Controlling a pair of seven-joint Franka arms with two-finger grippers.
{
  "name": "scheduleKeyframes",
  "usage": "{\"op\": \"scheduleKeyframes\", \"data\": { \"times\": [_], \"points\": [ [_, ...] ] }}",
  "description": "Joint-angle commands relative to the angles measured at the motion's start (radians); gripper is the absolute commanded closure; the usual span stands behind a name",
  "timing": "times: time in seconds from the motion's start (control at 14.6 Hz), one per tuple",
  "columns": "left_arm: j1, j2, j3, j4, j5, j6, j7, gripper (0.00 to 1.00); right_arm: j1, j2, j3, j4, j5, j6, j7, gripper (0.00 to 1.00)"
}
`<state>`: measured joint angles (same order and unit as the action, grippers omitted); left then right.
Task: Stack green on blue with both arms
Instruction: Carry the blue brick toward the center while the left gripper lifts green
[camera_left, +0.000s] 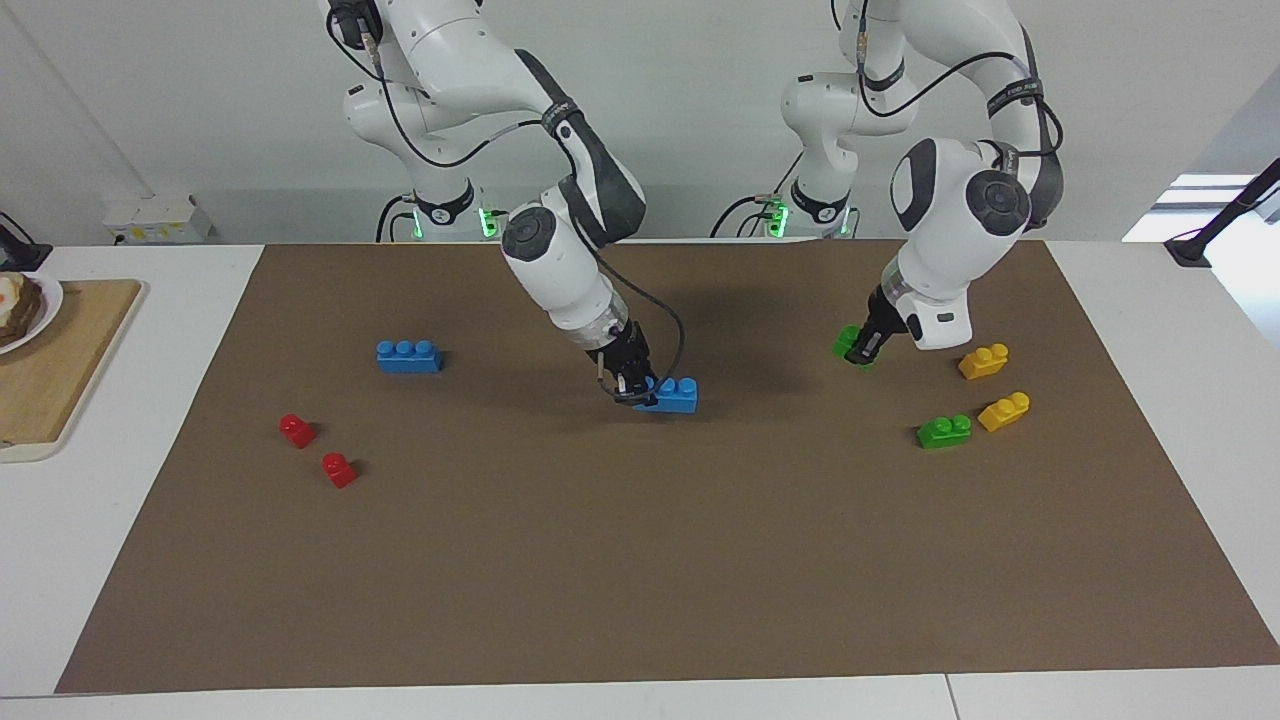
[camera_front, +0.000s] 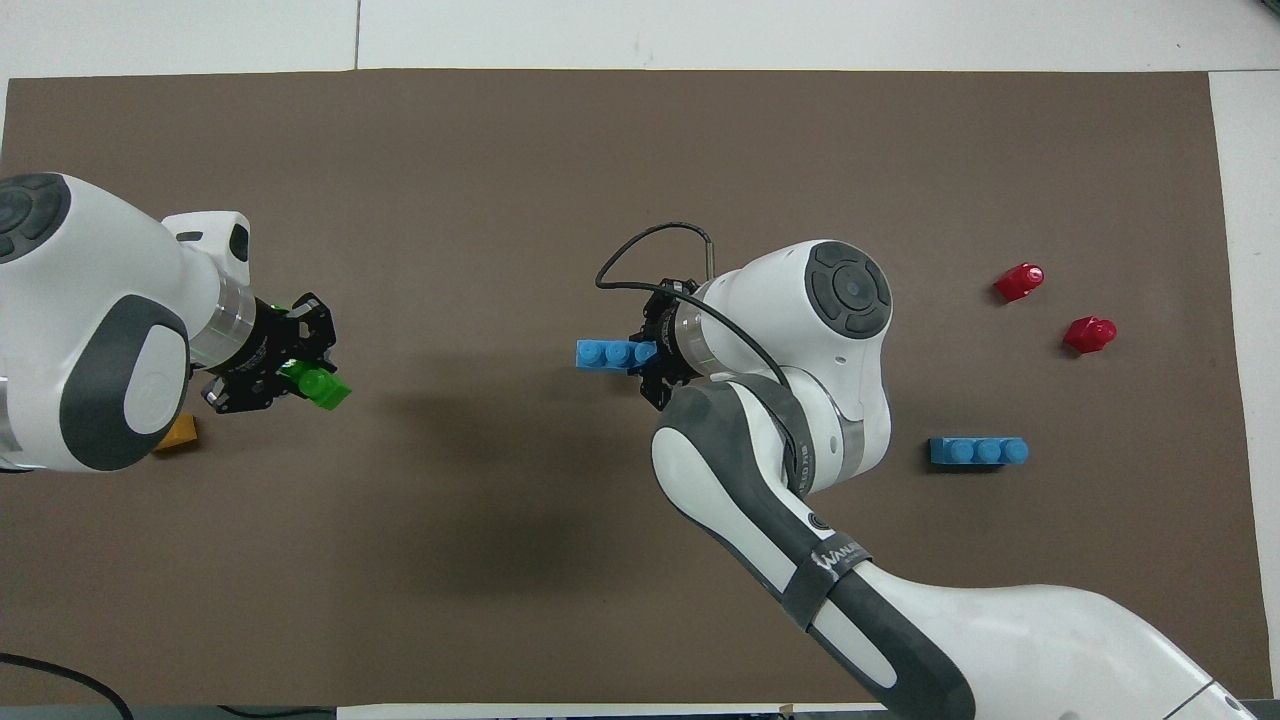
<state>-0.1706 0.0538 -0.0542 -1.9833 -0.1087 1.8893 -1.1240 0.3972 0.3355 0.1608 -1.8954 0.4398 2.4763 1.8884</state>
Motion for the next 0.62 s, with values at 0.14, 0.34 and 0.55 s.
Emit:
{"op": "scheduleKeyframes", "data": {
  "times": [0.14,0.34,0.55],
  "points": [
    [-0.147,0.011,0.013,-0.003,-0.016,0.137,-0.539,1.0,0.025,0.007,0.005,-0.037,-0.012,0.089,0.008,1.0],
    [-0.211,0.009,0.013,-0.015,-0.016,0.157,-0.696,1.0,0.037,0.011,0.005,-0.059,-0.003,0.111,-0.032,1.0],
    [-0.207,0.009,0.014,-0.019,-0.016,0.183,-0.78,1.0,0.038,0.011,0.009,-0.073,0.068,0.132,-0.118,1.0]
  ]
}}
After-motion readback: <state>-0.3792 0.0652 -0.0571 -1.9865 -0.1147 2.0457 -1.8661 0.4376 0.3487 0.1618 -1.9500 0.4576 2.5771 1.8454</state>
